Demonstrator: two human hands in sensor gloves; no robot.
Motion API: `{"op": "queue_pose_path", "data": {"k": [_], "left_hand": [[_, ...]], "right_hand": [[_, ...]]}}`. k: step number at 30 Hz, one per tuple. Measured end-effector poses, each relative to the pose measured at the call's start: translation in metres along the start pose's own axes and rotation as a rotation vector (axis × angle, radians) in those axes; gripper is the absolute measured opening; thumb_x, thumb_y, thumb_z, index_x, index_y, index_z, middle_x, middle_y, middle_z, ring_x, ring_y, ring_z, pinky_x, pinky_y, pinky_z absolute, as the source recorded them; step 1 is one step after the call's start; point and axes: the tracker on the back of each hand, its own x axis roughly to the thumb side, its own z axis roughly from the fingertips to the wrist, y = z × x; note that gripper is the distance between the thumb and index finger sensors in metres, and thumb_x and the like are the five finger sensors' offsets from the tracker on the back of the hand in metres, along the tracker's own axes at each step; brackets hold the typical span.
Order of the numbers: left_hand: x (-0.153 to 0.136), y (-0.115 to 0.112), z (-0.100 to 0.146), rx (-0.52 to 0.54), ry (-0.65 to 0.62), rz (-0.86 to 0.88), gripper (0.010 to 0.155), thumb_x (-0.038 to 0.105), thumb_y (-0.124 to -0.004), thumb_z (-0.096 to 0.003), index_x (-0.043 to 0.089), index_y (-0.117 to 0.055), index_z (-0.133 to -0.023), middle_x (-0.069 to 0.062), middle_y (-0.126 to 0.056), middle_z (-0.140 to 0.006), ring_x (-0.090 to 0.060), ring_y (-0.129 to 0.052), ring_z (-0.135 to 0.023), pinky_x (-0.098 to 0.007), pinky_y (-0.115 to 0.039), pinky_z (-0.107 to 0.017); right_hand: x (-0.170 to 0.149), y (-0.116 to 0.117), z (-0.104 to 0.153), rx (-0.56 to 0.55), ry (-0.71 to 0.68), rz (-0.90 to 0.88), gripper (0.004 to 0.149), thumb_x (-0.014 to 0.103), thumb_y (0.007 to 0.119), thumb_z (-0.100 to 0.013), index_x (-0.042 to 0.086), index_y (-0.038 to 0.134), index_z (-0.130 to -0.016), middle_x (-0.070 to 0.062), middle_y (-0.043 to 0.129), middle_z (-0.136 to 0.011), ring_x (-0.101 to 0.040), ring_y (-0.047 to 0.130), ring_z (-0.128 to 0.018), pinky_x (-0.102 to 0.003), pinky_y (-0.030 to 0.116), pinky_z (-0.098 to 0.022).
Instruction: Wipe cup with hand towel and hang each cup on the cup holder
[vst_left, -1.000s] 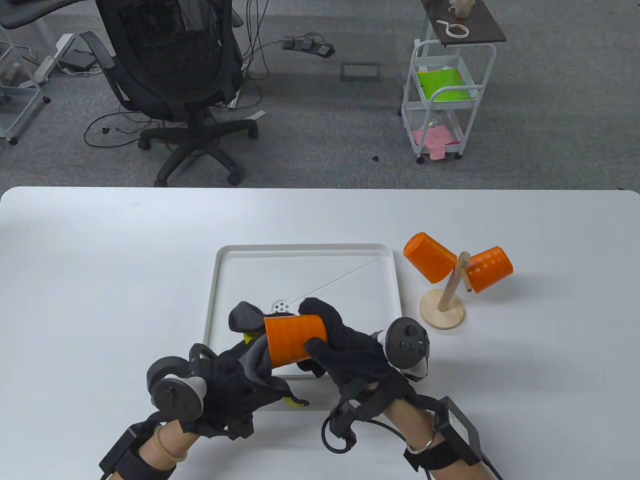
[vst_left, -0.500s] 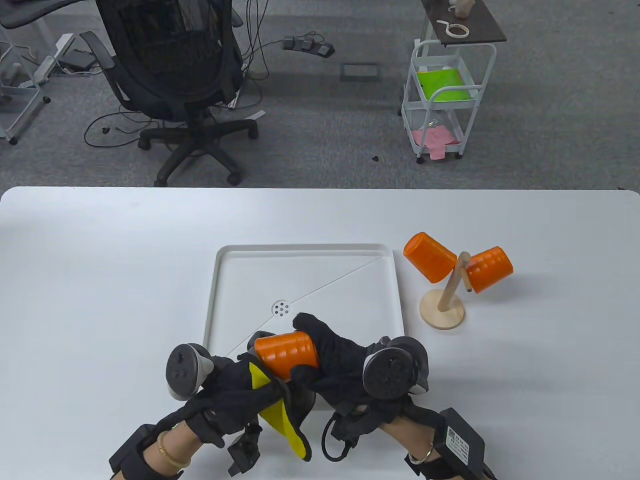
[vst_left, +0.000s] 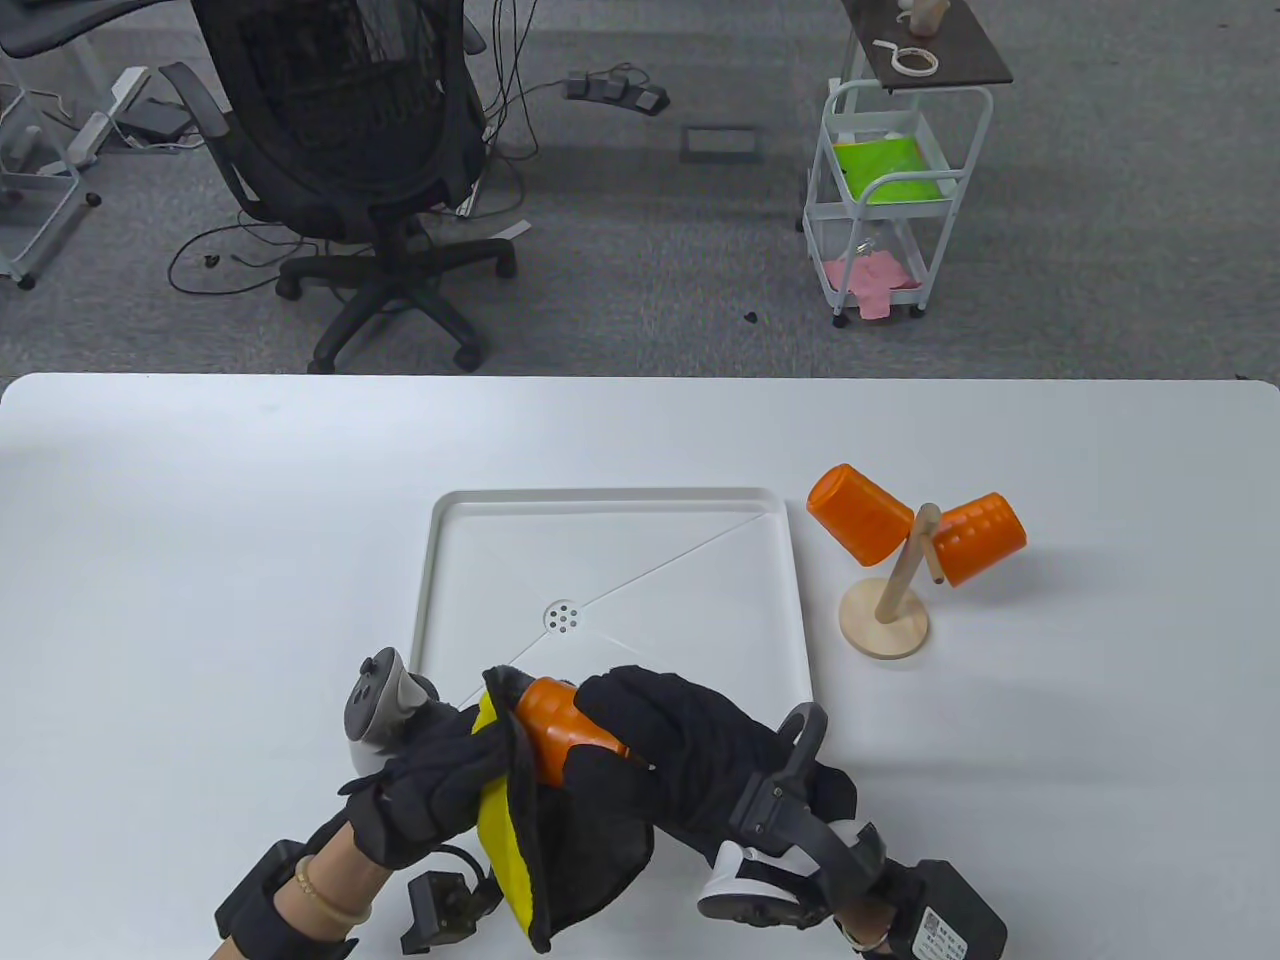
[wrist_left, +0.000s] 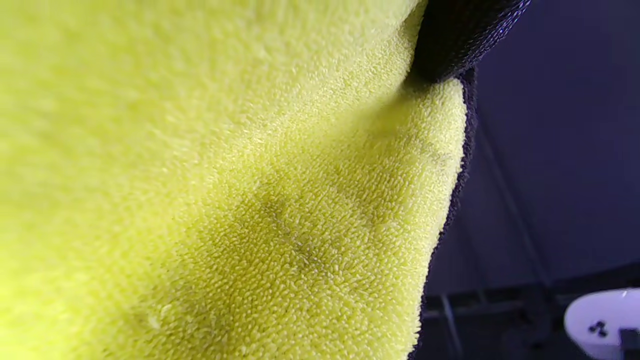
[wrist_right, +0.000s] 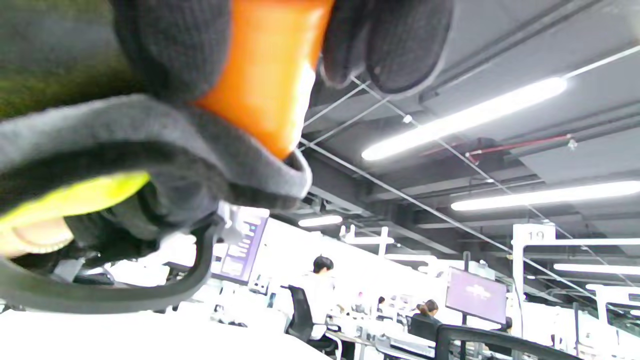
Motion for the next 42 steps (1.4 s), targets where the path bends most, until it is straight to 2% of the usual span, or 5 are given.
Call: {"op": "queue_pose_path", "data": {"k": [11,17,26,33,42], "left_hand": [[0.026,0.029,0.018,0.264,-0.181,-0.345,0.064,0.061,-0.058,-0.0658,0.028,-0.041,-0.118,0.001,-0.059,-0.125,-0.025,-0.056,-0.115,-0.056,-0.060,-0.074],[0.033,0.006,0.018,0.169,-0.242,-1.002,0.063,0.061,-0.060,-0.0635,0.035,-0.040,-0.118,0.007,-0.055,-0.127,-0.021,-0.050,-0.118,-0.057,-0.054,-0.078],[0.020,-0.031,0.010,-0.072,-0.246,-1.455,0.065,0.060,-0.063,-0.0606,0.030,-0.045,-0.115,0.011,-0.062,-0.124,-0.007,-0.055,-0.114,-0.054,-0.053,-0.080],[0.013,-0.042,0.004,-0.148,-0.189,-1.396,0.066,0.059,-0.065,-0.0600,0.023,-0.049,-0.114,0.006,-0.067,-0.121,-0.009,-0.058,-0.112,-0.051,-0.057,-0.079],[-0.003,-0.015,0.000,-0.033,-0.033,-0.473,0.066,0.059,-0.064,-0.0626,0.018,-0.053,-0.114,0.000,-0.070,-0.119,-0.014,-0.061,-0.109,-0.056,-0.057,-0.075]], "right_hand": [[-0.050,-0.002,0.012,-0.094,0.399,-0.602,0.077,0.056,0.071,-0.052,0.026,0.032,-0.112,-0.025,0.056,-0.107,-0.035,0.087,-0.075,-0.039,0.085,-0.053],[-0.059,0.028,0.019,-0.054,0.623,-1.140,0.078,0.057,0.066,-0.056,0.016,0.032,-0.112,-0.031,0.060,-0.101,-0.037,0.090,-0.068,-0.039,0.086,-0.047],[-0.056,0.047,0.021,0.156,0.729,-1.257,0.083,0.065,0.056,-0.056,0.000,0.049,-0.106,-0.029,0.084,-0.075,-0.032,0.099,-0.040,-0.035,0.089,-0.024],[-0.042,0.054,0.015,0.217,0.677,-1.164,0.086,0.069,0.050,-0.055,-0.002,0.053,-0.103,-0.023,0.087,-0.068,-0.026,0.098,-0.033,-0.032,0.087,-0.017],[-0.030,0.036,0.006,0.147,0.447,-0.752,0.083,0.068,0.053,-0.054,0.013,0.031,-0.112,-0.022,0.068,-0.096,-0.032,0.090,-0.062,-0.037,0.084,-0.041]]}}
